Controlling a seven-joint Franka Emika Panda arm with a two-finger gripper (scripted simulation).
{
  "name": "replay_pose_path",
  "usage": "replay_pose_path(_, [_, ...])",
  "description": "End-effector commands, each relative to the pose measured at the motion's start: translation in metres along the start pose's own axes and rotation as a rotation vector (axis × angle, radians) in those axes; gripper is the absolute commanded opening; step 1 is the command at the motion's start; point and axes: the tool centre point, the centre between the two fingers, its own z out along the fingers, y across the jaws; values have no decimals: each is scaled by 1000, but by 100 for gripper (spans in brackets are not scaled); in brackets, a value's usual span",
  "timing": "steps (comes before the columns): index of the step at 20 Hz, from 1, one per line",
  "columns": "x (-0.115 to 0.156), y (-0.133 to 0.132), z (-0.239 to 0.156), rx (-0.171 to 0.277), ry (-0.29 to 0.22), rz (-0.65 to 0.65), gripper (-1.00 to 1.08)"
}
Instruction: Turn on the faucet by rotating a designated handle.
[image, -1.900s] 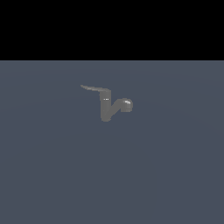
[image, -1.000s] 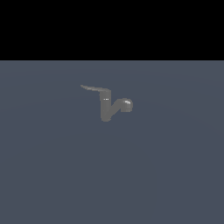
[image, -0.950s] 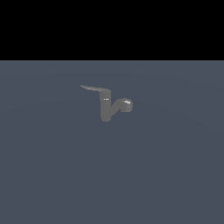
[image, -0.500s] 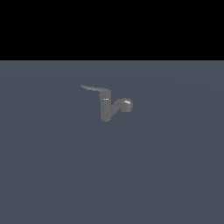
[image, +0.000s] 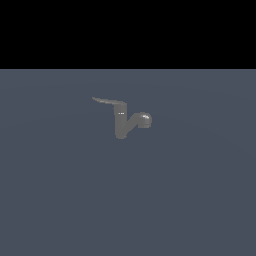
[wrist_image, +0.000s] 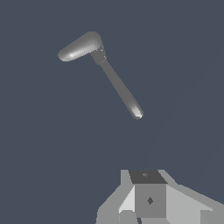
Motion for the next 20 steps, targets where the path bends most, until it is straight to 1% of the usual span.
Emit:
replay_pose_path(1, [20,-11,7,13,-3,60,-100])
replay_pose_path(10, [88,-50,41,38,-12,284,-100])
replay_pose_path(20, [157,-93,97,37,-2,537,-100])
